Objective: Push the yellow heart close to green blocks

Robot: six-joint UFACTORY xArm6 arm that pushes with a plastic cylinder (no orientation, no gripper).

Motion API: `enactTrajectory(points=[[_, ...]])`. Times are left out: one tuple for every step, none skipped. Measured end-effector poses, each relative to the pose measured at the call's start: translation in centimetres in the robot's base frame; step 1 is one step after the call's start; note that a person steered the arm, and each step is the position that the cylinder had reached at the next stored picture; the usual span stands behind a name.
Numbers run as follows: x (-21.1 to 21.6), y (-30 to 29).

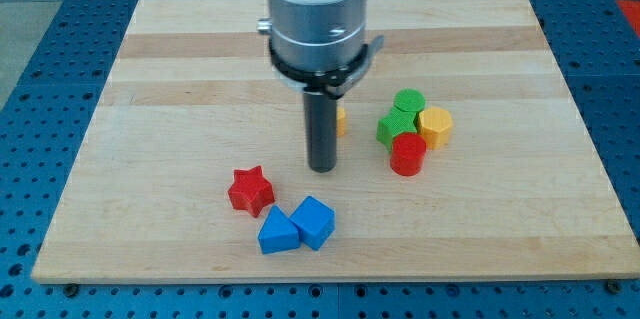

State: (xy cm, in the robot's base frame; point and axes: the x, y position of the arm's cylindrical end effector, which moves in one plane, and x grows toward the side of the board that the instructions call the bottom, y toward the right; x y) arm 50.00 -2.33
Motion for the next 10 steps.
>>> enactTrajectory(points=[[-2.3, -1.8], [-4.1, -1.5], [-4.1, 1.5], [-4.5, 3.2], [-4.7, 3.5], [-3.1, 1.1], [-3.1, -4.2], [-6.0, -5.8], [-6.9, -4.9], [-7.0, -4.0]])
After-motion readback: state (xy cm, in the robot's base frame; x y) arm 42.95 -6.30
